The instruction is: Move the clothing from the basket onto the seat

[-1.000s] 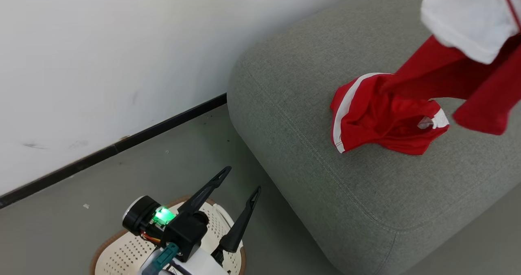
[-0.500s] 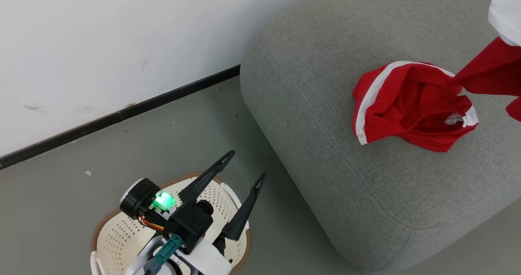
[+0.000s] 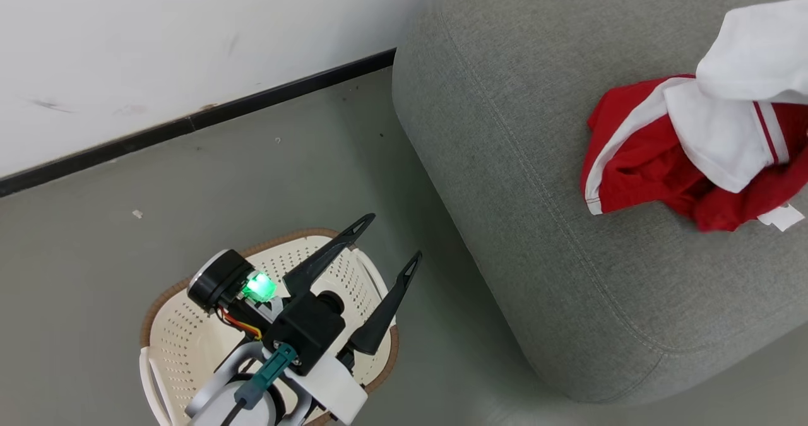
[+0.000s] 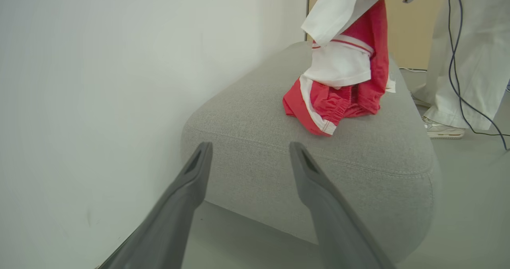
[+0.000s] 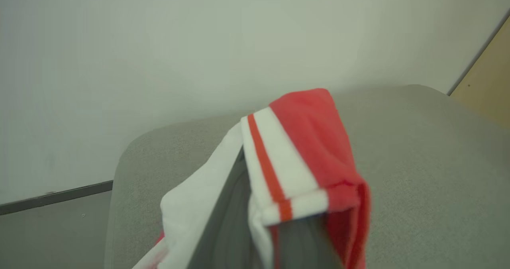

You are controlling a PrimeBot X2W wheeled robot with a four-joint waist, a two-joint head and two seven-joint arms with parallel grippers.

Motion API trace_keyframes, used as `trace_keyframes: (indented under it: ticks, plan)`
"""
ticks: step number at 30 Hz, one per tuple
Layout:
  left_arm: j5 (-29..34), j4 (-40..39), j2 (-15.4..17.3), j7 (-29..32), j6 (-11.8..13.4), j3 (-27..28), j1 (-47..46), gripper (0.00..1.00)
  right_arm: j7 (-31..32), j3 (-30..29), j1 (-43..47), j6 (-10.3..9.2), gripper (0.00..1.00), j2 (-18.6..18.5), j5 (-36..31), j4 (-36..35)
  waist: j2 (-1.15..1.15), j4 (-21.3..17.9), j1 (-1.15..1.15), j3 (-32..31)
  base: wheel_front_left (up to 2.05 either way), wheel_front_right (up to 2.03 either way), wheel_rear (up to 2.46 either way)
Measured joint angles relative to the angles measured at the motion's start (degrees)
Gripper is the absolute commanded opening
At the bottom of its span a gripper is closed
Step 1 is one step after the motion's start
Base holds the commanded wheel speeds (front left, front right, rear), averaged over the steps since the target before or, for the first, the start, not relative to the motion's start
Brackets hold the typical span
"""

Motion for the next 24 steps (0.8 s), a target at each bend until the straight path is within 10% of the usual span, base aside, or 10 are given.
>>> trace_keyframes:
  ticks: [17,22,24]
  plan:
    - [0.3,-0.2,1.0,0.9,-1.6,-0.4,-3.7,1.00,-5.5,-1.7,2.5,0.00,0.00,4.1,-0.1,9.3,0.00,0.9,0.00,5.6,0.00,0.00,0.00]
    - [-0.2,0.4,1.1,0.8,-1.6,0.5,-3.7,1.00,-6.2,-1.5,2.4,0.00,0.41,4.5,-0.6,10.5,0.00,0.6,0.00,5.7,0.00,0.00,0.00]
    - [-0.2,0.6,1.1,0.6,-1.6,1.0,-3.7,1.00,-6.5,-1.5,2.4,0.00,0.75,4.7,-0.6,10.7,0.00,0.6,0.00,5.6,0.00,0.00,0.00]
